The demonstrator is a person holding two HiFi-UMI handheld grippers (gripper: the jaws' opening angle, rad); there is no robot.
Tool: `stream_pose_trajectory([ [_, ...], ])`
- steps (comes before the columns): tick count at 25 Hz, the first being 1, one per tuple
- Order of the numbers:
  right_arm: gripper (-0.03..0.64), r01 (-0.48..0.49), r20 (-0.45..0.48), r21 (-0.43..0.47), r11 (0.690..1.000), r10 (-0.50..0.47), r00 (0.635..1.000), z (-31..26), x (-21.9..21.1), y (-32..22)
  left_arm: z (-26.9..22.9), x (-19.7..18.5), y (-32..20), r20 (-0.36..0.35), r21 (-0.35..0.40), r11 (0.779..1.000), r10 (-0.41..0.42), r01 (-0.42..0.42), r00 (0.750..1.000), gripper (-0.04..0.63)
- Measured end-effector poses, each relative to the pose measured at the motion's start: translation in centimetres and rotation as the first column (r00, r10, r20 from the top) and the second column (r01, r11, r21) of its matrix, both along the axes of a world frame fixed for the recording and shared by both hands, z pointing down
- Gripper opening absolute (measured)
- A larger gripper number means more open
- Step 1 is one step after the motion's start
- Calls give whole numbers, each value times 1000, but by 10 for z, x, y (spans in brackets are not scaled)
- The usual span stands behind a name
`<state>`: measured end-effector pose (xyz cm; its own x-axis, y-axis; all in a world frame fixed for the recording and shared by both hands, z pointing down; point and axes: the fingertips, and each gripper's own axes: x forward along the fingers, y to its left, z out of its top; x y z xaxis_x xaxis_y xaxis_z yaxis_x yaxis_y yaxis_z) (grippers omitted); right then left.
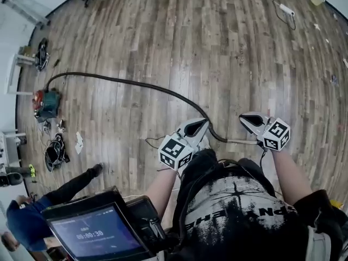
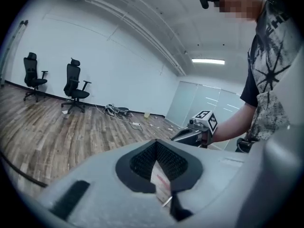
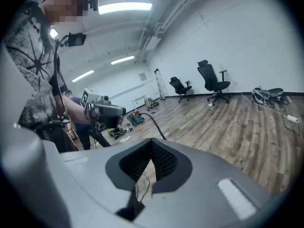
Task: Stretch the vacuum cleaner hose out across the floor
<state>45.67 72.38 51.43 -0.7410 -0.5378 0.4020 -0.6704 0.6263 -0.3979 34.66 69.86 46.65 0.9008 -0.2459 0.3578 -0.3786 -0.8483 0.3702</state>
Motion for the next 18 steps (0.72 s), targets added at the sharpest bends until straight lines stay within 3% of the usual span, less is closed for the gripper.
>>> stream_pose_trajectory([
  [5,6,-22,57,166,986,12,998,-69,-19,-28,-42,5,-33,-19,132,991,37,-34,999,0],
  [10,6,-57,97,317,947,28,995,-121,-16,-37,-86,25,-51,-32,264,963,59,-49,998,0],
  [18,6,9,108,436,900,-62,992,-182,21,11,-141,76,7,-58,358,933,-8,29,998,0],
])
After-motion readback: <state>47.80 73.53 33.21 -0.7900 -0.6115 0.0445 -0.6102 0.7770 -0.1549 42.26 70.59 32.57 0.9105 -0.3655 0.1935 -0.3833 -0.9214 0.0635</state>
